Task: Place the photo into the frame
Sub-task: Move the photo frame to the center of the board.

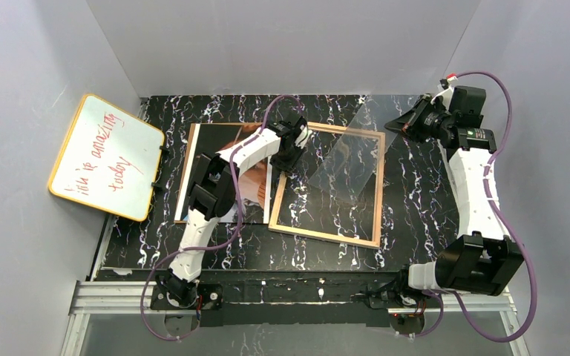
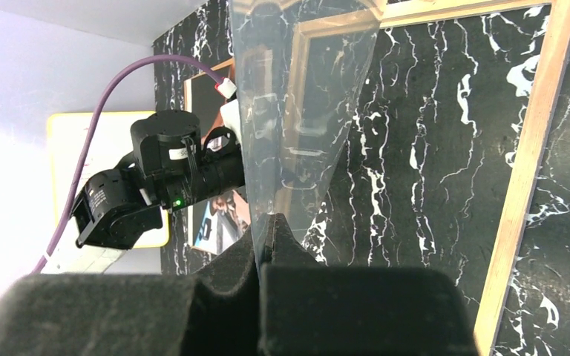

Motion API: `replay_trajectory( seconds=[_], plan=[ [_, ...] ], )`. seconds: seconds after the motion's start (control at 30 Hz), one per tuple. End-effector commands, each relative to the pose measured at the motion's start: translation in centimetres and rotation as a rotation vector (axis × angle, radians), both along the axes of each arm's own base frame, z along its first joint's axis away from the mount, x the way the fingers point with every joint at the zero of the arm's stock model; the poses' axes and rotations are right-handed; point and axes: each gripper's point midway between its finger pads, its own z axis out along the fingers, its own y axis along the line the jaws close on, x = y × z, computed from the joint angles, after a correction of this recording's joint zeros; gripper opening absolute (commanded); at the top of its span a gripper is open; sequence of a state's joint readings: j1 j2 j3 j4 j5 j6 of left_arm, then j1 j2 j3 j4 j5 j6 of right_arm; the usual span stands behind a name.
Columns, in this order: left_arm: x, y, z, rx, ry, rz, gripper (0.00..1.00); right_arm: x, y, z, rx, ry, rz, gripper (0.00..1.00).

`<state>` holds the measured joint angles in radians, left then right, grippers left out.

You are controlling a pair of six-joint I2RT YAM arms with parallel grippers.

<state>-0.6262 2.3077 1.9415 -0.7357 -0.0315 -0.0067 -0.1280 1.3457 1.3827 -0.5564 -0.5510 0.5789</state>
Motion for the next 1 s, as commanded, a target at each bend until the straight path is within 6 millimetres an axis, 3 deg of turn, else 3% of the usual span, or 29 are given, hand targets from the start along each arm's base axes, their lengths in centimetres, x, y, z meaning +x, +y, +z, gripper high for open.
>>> replay_trajectory(
  seconds=[0.0,0.2,0.43,0.53,0.77,0.97],
  plan=[
    [0.7,1.7,5.4,0.043,-0.139,0.059,0.0,0.0,1.0,2.0,0.047,-0.09,0.048,0.01],
    [-0.3,2.0,7.7,0.038,-0.187,0.11,0.0,0.2,1.0,1.9,0.05,-0.09,0.047,0.01],
    [-1.4,2.8,9.0,0.029,-0.206,0.151,0.0,0.4,1.1,2.6,0.06,-0.107,0.051,0.01],
    [-1.1,4.7,9.7,0.076,-0.253,0.185,0.0,0.4,1.4,2.7,0.082,-0.108,0.064,0.01],
    [-1.4,10.5,8.4,0.113,-0.229,0.286,0.0,0.6,3.8,3.0,0.263,-0.093,0.155,0.01],
    [-2.9,14.3,7.2,0.114,-0.207,0.373,0.0,1.1,6.3,2.8,0.225,-0.097,0.193,0.01]
  ],
)
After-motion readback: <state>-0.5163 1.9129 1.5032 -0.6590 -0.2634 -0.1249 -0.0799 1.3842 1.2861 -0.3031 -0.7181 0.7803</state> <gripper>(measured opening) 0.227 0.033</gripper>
